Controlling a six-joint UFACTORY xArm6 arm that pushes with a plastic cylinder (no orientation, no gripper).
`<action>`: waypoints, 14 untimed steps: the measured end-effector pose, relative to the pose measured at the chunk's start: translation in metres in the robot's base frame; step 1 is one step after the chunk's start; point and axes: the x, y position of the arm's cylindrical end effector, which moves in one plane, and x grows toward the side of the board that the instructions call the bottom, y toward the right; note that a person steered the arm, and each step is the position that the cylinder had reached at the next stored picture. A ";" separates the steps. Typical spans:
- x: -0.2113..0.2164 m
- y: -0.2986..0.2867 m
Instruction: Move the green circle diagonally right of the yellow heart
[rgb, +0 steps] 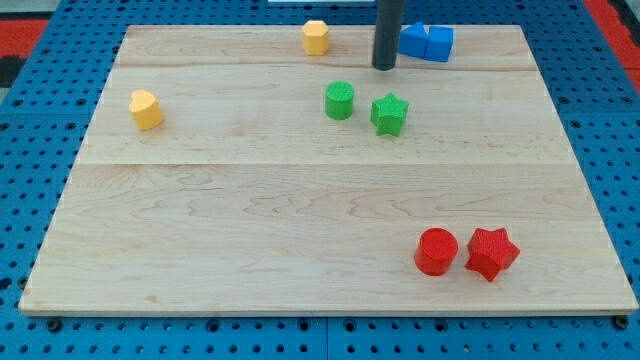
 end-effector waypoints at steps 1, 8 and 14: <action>-0.003 -0.002; -0.057 0.018; 0.119 -0.166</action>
